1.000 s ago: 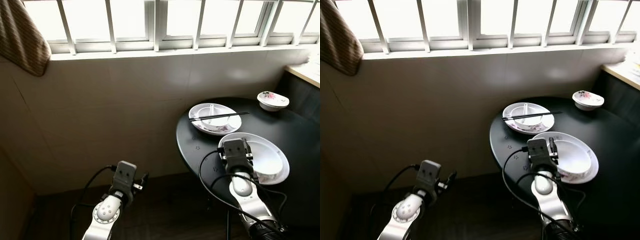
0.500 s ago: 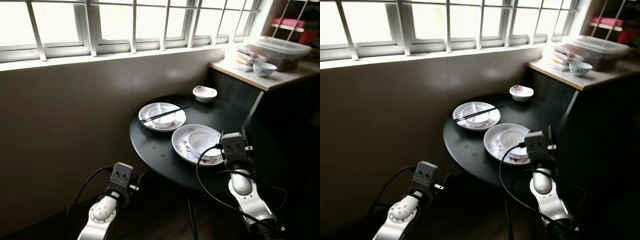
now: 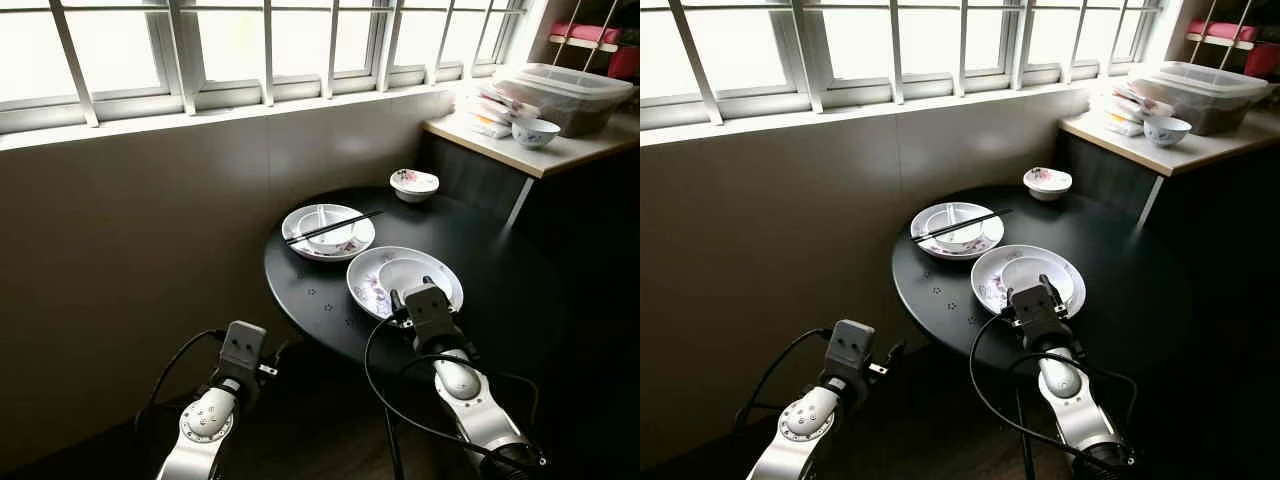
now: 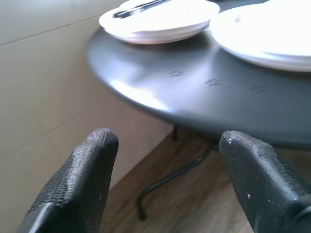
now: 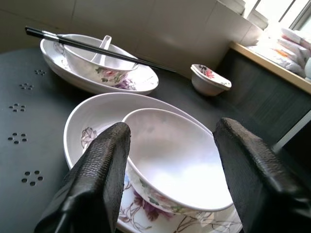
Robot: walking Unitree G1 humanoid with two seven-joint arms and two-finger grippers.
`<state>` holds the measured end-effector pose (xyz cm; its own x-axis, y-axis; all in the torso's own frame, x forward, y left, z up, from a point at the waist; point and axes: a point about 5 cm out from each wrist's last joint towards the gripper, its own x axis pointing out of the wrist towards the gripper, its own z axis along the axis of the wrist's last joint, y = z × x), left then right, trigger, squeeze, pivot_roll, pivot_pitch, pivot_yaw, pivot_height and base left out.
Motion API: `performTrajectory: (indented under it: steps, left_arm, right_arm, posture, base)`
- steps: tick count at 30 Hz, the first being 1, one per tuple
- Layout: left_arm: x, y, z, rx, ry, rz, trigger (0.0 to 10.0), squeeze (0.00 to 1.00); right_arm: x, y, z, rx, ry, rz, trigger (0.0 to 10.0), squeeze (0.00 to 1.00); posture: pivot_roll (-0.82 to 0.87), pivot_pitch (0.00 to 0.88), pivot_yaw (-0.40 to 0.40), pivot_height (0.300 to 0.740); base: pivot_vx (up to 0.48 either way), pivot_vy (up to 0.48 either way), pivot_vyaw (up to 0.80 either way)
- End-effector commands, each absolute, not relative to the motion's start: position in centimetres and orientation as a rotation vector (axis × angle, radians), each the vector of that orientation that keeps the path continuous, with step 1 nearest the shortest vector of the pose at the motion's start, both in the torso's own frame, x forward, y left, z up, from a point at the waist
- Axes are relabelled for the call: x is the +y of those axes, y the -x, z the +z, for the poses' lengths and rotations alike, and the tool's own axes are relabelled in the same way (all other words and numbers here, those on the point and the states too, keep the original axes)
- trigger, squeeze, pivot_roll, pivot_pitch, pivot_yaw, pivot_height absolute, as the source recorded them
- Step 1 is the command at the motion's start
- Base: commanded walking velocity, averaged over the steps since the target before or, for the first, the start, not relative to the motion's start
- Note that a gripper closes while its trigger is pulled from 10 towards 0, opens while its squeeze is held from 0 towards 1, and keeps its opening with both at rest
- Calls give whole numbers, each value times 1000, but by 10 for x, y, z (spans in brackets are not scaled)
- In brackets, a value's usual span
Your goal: Kitchen organization
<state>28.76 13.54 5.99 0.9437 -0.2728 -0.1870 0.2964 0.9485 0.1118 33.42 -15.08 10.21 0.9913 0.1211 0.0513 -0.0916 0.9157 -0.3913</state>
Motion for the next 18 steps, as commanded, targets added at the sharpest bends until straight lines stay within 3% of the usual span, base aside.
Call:
performTrajectory:
  steps: [1, 8, 18]
  left_arm:
    - [133, -288, 60, 170, -138, -298, 10000, 0]
    - [131, -288, 59, 171, -133, -299, 10000, 0]
    - [129, -288, 59, 172, -125, -295, 10000, 0]
  right_arm:
    - [-151, -336, 101, -55, 434, 166, 10000, 0]
    - [-147, -338, 93, -11, 631, 392, 10000, 0]
    - [-188, -361, 112, 91, 598, 332, 10000, 0]
  posture:
    - [12, 0, -17, 740]
    - [12, 0, -18, 740]
    - [12, 0, -27, 740]
  base:
    - [0, 0, 0]
    - [0, 0, 0]
    - [0, 0, 0]
